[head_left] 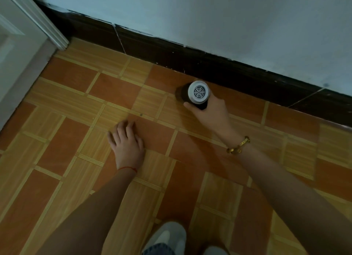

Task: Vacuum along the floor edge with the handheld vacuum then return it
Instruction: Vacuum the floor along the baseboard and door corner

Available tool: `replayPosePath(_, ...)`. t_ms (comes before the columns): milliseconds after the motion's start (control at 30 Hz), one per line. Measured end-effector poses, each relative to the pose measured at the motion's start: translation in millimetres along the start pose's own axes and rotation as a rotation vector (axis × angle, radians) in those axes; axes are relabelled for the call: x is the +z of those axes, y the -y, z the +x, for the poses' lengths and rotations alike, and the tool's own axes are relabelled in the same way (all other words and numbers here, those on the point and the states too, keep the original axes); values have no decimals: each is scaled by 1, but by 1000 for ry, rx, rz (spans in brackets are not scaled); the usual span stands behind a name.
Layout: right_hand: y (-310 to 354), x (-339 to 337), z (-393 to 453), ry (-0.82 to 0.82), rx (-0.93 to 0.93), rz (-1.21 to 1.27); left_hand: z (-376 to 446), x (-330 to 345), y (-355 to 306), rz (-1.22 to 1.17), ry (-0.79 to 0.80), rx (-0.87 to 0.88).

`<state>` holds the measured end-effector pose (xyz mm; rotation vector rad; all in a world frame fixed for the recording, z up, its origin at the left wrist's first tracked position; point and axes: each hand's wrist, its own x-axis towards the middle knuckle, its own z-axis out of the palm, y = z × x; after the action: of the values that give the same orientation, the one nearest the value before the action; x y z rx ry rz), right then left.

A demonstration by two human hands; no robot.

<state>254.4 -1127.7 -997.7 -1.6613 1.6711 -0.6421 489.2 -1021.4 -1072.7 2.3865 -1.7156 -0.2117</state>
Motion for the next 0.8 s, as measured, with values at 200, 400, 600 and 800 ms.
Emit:
replayPosePath(200,-6,7,-45,191,-7,91,-4,-4,-8,30,31,-12)
replayPosePath(400,-16,-9,-66,193,2,2,-14,-4,-31,-33,67,150)
replayPosePath(600,-38,-46,-79,-109,117,39,-19,-1,-67,-75,71,295)
replayPosePath(800,-55,-65,-113,-65,181,25,-25,6,-94,-102,68,432)
